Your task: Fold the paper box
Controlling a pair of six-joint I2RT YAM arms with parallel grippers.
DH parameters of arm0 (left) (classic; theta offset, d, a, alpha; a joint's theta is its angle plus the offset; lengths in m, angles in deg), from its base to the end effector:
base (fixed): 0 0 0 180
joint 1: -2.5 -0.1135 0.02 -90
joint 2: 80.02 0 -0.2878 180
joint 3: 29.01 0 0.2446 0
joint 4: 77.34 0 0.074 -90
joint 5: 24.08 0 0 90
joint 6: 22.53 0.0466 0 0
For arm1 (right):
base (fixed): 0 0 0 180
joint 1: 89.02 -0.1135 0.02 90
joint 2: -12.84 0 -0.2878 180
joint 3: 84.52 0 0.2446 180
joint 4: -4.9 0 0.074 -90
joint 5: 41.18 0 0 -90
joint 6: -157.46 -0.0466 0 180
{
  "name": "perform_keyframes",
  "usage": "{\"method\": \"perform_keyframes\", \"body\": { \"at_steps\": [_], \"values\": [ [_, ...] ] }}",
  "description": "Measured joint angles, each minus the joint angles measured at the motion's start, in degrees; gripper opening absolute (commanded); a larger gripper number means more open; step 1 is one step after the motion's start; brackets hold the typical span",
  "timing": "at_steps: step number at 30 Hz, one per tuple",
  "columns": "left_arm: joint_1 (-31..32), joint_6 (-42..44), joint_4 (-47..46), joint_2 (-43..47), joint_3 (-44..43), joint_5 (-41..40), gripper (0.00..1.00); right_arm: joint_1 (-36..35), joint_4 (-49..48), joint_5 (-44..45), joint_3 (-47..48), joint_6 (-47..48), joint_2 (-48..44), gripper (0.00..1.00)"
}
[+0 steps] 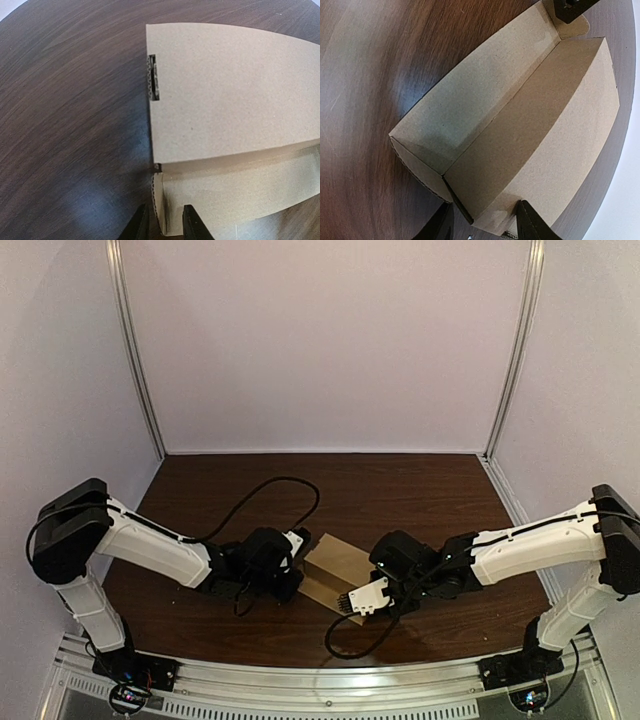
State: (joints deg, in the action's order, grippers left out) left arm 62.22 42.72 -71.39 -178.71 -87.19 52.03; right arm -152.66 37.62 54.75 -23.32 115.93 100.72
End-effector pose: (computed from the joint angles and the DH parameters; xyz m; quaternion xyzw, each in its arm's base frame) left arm 0.1769 -0.2807 0.1527 0.2342 0.8927 -0.1643 0.3481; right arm 0.1327 0.2570 0.1877 -0.7915 0.5492 -0.0147 0.2678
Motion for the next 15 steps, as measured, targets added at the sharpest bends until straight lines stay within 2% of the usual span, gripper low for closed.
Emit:
{"method": "perform_keyframes", "body": {
  "at_steps": [12, 15],
  "values": [
    [-1.6, 0.2, -1.2, -0.3, 0.3, 1.1, 0.01, 0.0, -0.1, -0.1, 0.0, 0.0, 0.0, 0.43],
    [-1.6, 0.5, -1.3, -0.4, 0.3, 1.2, 0.00, 0.0, -0.2, -0.4, 0.3, 0.0, 0.2, 0.43]
  ]
}}
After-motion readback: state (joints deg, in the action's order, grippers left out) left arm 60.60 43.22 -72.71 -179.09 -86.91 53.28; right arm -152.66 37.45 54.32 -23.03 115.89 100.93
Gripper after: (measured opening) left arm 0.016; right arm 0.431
